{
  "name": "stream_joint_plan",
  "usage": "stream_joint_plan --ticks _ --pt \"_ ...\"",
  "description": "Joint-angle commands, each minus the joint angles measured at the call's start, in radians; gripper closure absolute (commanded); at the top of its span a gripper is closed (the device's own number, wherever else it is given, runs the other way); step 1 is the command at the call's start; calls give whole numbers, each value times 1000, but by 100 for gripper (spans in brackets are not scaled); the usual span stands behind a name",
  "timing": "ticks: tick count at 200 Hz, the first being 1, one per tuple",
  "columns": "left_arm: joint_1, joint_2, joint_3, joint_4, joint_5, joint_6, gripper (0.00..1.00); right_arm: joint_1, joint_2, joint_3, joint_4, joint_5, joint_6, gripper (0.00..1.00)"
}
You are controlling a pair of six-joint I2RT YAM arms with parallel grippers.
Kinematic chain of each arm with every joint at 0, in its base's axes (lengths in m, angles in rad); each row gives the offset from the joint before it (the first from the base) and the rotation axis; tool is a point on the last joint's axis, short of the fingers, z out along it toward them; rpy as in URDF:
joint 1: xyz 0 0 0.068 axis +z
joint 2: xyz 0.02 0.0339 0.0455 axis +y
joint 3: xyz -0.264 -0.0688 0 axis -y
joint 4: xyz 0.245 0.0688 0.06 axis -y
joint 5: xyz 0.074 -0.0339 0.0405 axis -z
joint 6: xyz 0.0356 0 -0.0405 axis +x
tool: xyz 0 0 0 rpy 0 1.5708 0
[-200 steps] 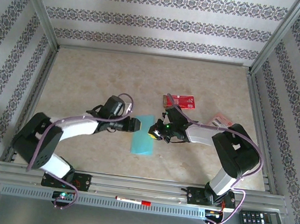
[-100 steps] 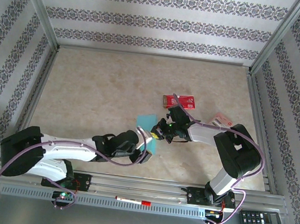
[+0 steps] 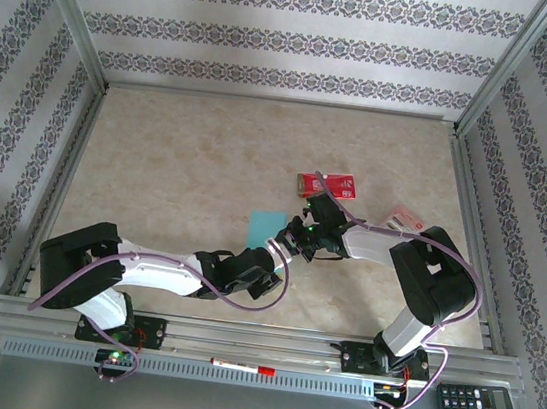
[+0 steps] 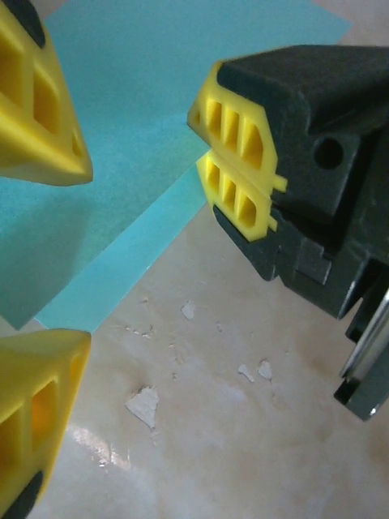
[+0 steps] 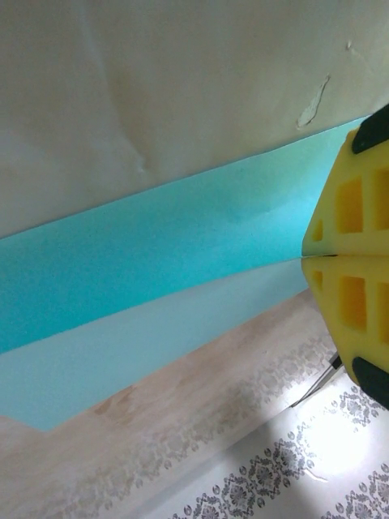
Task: Fold a paper plane with a square sheet of paper (pick it up from the middle)
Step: Fold the triangle a second time at the center of the table.
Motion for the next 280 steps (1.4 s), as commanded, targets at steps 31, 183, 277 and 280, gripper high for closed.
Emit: stream_joint_plan --ticks 31,183,277,280 --pt "-12 -29 9 -38 -21 1 71 -15 4 -9 16 -15 10 97" --pt "188 -116 -91 87 417 -137 100 -55 -94 -46 -44 1 -112 68" --pt "281 -106 -90 128 636 -184 100 -77 -35 127 -99 -6 -390 72" --pt "281 -102 -86 127 638 -183 100 -77 -28 134 -101 -6 -394 72"
